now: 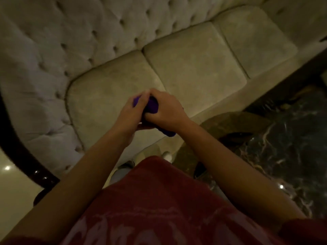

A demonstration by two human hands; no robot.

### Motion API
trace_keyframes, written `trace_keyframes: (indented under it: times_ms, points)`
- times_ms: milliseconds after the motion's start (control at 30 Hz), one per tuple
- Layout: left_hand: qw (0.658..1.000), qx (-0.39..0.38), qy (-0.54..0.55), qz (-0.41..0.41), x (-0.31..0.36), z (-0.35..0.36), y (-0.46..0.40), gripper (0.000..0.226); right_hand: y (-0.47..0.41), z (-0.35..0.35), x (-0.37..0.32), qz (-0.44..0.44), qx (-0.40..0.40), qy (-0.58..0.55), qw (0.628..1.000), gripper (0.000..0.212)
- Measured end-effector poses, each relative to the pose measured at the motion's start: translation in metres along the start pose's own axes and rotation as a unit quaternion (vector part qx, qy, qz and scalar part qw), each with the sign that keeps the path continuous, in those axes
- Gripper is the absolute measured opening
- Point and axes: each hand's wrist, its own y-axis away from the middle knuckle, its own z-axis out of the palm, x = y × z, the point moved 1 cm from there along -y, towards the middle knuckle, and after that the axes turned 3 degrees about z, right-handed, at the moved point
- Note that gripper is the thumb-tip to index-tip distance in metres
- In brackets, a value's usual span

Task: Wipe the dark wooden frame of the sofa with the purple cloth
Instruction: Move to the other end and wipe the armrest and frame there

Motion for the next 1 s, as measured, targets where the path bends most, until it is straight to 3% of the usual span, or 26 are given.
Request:
trace_keyframes:
  times_ms: [100,300,467,633,833,933,1000]
  points:
    - [0.999,-0.04,0.006,0.011,-0.001,0.089,0.008,0.034,0.04,-0.048,0.046,0.032,0.046,-0.024,0.998,0.039]
    - [0.997,-0.028,-0.035,0.057,-0.014,0.206,0.032,0.038,0.12,-0.124,0.109,0.025,0.145,-0.082,0.986,0.051]
    - [0.981,-0.045,-0.137,0.13,-0.019,0.262,0.041,0.018,0.171,-0.152,0.147,0.061,0.179,-0.204,0.961,0.064]
    - [0.973,-0.074,-0.173,0.135,-0.019,0.28,0.041,0.024,0.199,-0.157,0.182,0.151,0.194,-0.262,0.933,0.091]
    - [0.946,-0.18,-0.218,0.156,-0.01,0.295,0.027,0.036,0.205,-0.155,0.204,0.197,0.184,-0.345,0.899,0.093]
    - [0.901,-0.3,-0.255,0.179,0.005,0.304,0.015,0.033,0.205,-0.155,0.21,0.213,0.182,-0.348,0.895,0.099]
    - [0.871,-0.348,-0.283,0.201,0.015,0.311,0.005,0.034,0.204,-0.158,0.212,0.229,0.193,-0.337,0.893,0.091]
